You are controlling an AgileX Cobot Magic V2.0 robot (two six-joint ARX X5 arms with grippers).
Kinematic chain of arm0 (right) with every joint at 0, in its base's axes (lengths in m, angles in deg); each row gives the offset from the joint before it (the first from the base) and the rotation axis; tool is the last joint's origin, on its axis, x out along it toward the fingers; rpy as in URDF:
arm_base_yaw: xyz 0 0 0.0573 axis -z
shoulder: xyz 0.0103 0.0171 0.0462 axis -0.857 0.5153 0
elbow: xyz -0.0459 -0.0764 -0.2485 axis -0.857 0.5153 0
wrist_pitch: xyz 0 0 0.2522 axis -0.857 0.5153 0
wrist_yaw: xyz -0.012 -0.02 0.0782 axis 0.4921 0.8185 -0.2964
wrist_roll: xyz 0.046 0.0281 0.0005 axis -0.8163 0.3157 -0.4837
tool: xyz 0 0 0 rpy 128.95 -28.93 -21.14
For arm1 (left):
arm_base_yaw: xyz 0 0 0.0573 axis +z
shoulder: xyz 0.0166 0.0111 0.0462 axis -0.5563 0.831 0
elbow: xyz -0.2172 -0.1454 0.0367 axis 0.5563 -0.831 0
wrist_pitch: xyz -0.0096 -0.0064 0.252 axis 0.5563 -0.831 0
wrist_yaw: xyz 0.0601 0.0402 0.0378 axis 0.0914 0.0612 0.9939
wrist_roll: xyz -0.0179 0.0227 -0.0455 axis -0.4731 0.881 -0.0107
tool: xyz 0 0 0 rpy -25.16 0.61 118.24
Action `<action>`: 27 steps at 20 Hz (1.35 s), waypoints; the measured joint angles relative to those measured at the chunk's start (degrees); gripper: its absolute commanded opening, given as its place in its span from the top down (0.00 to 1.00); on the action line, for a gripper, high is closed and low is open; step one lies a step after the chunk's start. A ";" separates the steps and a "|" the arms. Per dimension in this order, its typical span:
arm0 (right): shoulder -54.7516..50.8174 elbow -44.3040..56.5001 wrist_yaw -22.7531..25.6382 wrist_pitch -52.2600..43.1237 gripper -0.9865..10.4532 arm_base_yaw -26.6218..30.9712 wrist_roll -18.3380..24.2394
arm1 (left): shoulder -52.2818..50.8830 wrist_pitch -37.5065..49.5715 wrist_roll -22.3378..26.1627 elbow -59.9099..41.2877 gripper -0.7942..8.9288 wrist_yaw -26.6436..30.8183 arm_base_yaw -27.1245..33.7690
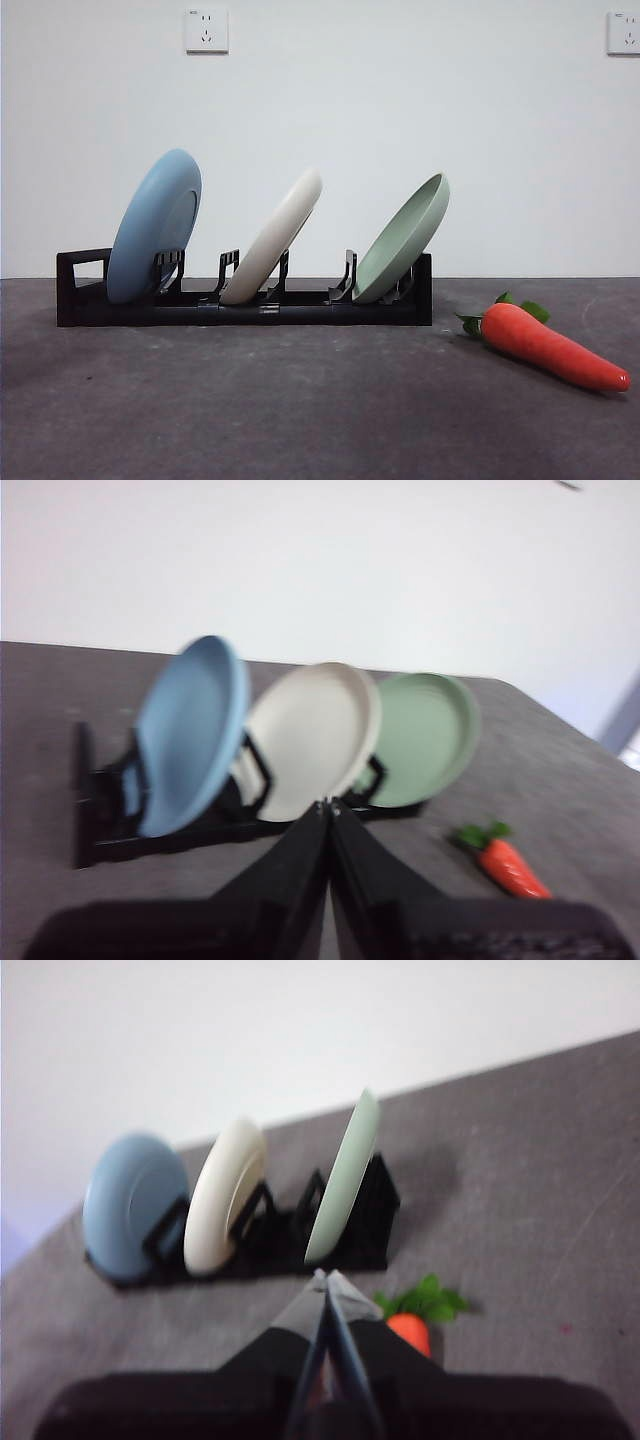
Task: Take the green plate from the plate rack,put the plate on the table,take the carrot from the table,put the carrot in the plate
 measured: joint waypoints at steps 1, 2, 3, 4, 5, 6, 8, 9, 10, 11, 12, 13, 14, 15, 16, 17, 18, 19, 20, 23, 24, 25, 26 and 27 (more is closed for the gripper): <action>1.95 -2.75 -0.83 2.84 0.92 0.00 1.46 | 1.33 -0.94 0.31 1.57 0.92 -1.40 0.00; 4.24 -5.97 -1.97 6.32 0.92 0.00 3.28 | 2.95 -2.40 0.81 3.41 0.92 -3.13 0.00; 6.56 -9.18 -3.13 9.86 0.92 0.00 5.18 | 4.55 -3.98 1.40 5.16 0.92 -4.85 0.00; 8.57 -11.85 -4.15 12.94 0.92 0.00 6.86 | 5.88 -5.46 2.03 6.62 0.92 -6.32 0.00; 10.86 -14.82 -5.27 16.39 0.92 0.00 8.87 | 7.41 -7.21 2.84 8.26 0.92 -7.96 -0.02; 13.11 -17.59 -5.97 19.74 0.92 0.00 10.86 | 8.87 -8.87 3.74 9.75 0.92 -9.42 -0.02; 16.87 -21.94 -6.27 25.24 0.92 0.00 14.16 | 11.23 -11.82 5.40 12.04 0.92 -11.34 -0.02; 18.58 -23.80 -6.29 27.69 0.92 0.00 15.72 | 12.31 -13.09 6.27 12.96 0.92 -12.00 -0.02; 19.89 -25.05 -6.29 29.42 0.92 0.00 16.87 | 13.09 -14.05 7.02 13.55 0.93 -12.44 -0.02; 21.18 -26.16 -6.29 30.91 0.92 0.00 17.84 | 13.92 -15.41 7.89 14.12 0.93 -12.87 -0.02; 22.25 -26.86 -6.29 31.71 0.92 0.00 18.53 | 14.64 -16.74 8.72 14.56 0.92 -13.16 -0.02; 22.88 -27.17 -6.27 32.06 0.91 0.00 18.99 | 15.19 -17.92 9.33 14.91 0.92 -13.18 -0.02; 23.67 -27.34 -6.29 32.50 0.90 0.00 19.47 | 15.85 -19.26 10.03 15.12 0.91 -13.20 -0.02; 24.09 -27.34 -6.27 33.05 0.84 0.00 19.78 | 16.24 -20.37 10.34 15.15 0.81 -13.18 -0.02; 24.30 -27.34 -6.27 33.57 0.65 0.00 20.00 | 16.55 -21.73 10.51 15.17 0.61 -13.16 -0.02; 24.52 -27.34 -6.29 33.86 0.46 0.00 20.00 | 16.79 -22.73 10.62 15.17 0.43 -13.11 -0.02; 24.55 -27.36 -6.27 34.21 0.31 0.00 19.98 | 17.05 -23.21 10.60 15.17 0.33 -13.14 -0.02; 24.55 -27.36 -6.27 34.49 0.31 0.00 19.98 | 17.22 -23.12 10.62 15.17 0.33 -13.29 -0.02; 24.57 -27.36 -6.27 34.80 0.31 0.00 19.98 | 17.38 -22.88 10.60 15.17 0.33 -14.16 -0.02; 24.57 -27.36 -6.27 35.50 0.31 0.00 19.98 | 17.55 -19.37 9.55 15.17 0.33 -16.83 -0.39; 24.57 -27.36 -6.27 35.50 0.31 0.00 19.98 | 17.90 -18.18 8.98 15.32 0.33 -16.83 -1.05; 24.57 -27.36 -6.29 35.50 0.31 0.00 19.98 | 18.49 -18.10 8.61 15.76 0.33 -16.57 -1.90; 24.61 -27.36 -6.27 35.54 0.31 0.00 19.74 | 19.37 -17.62 8.50 16.17 0.33 -16.02 -2.99; 24.61 -27.36 -6.27 35.52 0.31 0.00 19.93 | 20.41 -16.76 8.46 16.66 0.33 -15.43 -4.33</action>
